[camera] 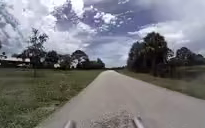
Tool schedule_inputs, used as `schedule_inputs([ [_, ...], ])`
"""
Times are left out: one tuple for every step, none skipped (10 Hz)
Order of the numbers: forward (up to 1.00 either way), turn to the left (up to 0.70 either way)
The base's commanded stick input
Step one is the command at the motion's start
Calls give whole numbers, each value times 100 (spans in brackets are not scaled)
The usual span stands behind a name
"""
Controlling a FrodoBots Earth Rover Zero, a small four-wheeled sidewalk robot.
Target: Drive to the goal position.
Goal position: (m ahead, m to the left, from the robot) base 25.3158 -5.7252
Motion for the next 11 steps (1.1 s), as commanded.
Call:
schedule_inputs([
  [85, -3],
  [85, -13],
  [85, -31],
  [85, -32],
  [85, -32],
  [85, -32],
  [85, -32],
  [85, -32],
  [85, -32],
  [85, -32],
  [85, -18],
])
